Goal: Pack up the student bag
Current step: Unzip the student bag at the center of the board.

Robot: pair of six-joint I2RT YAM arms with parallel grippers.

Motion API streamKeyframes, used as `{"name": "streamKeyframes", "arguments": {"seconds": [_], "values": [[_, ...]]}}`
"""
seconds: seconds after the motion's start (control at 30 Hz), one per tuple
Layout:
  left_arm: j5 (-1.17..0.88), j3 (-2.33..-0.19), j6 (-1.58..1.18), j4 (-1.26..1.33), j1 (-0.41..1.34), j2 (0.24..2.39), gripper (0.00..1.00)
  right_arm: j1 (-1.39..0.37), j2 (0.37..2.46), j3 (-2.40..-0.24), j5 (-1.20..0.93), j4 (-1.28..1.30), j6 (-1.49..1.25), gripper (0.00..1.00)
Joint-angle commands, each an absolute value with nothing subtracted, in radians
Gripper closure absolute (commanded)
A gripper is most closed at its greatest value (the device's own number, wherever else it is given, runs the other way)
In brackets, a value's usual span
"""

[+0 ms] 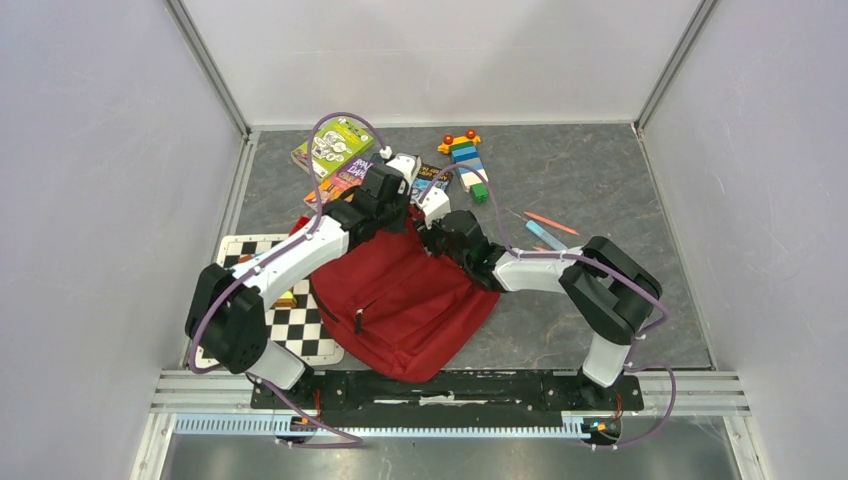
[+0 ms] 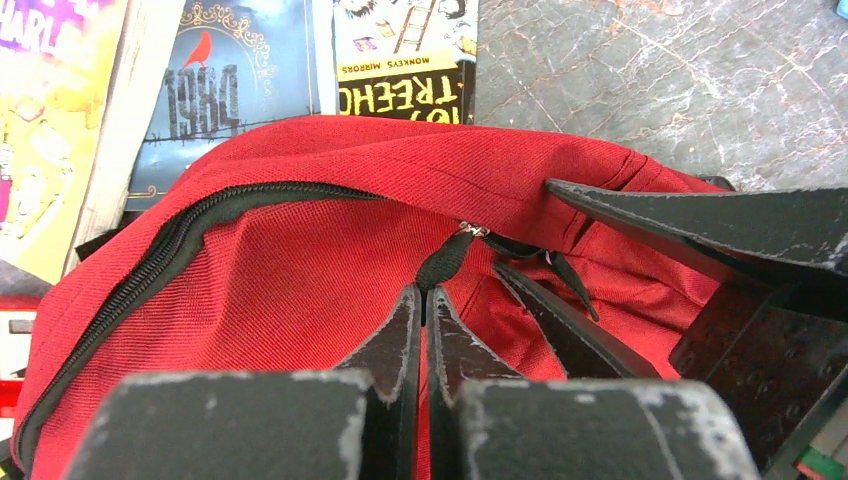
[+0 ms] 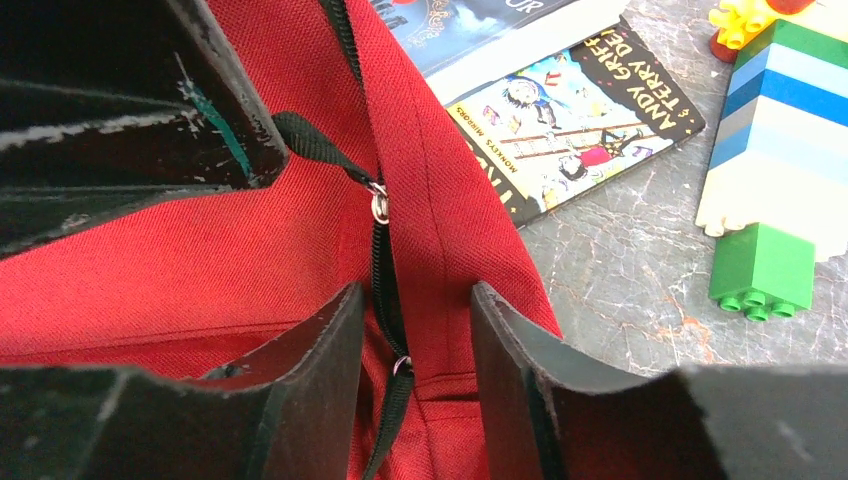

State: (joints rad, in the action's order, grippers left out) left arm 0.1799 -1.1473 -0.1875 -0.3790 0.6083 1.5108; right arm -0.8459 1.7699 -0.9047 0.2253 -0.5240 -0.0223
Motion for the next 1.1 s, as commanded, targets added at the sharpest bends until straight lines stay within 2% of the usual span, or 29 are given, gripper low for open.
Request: {"name": "streamKeyframes", "arguments": {"seconds": [0.0, 0.1, 0.27, 0.4, 1.07], "values": [[0.09, -1.175, -0.247, -0.34, 0.572, 1.465, 0.98, -0.837, 1.801, -0.931, 0.173, -0.593, 0.017, 0.56], [0.074, -1.171, -0.259, -0.341, 0.545, 1.465, 0.98, -0.834, 1.814, -0.936, 0.178, -0.589, 0.019, 0.76], [0.025, -1.16, -0.292, -0.319, 0.484, 1.457, 0.98, -0.835, 1.806, -0.912, 0.205, -0.583, 0.015, 1.0], [-0.054, -1.147, -0.365, -0.276, 0.43, 1.445, 0.98, -0.834, 1.786, -0.877, 0.224, -0.58, 0.002, 1.0], [0.031, -1.02, -0.409, -0.315, 0.321, 1.333, 0.98, -0.851, 1.51, -0.645, 0.384, -0.507, -0.088, 1.0]]}}
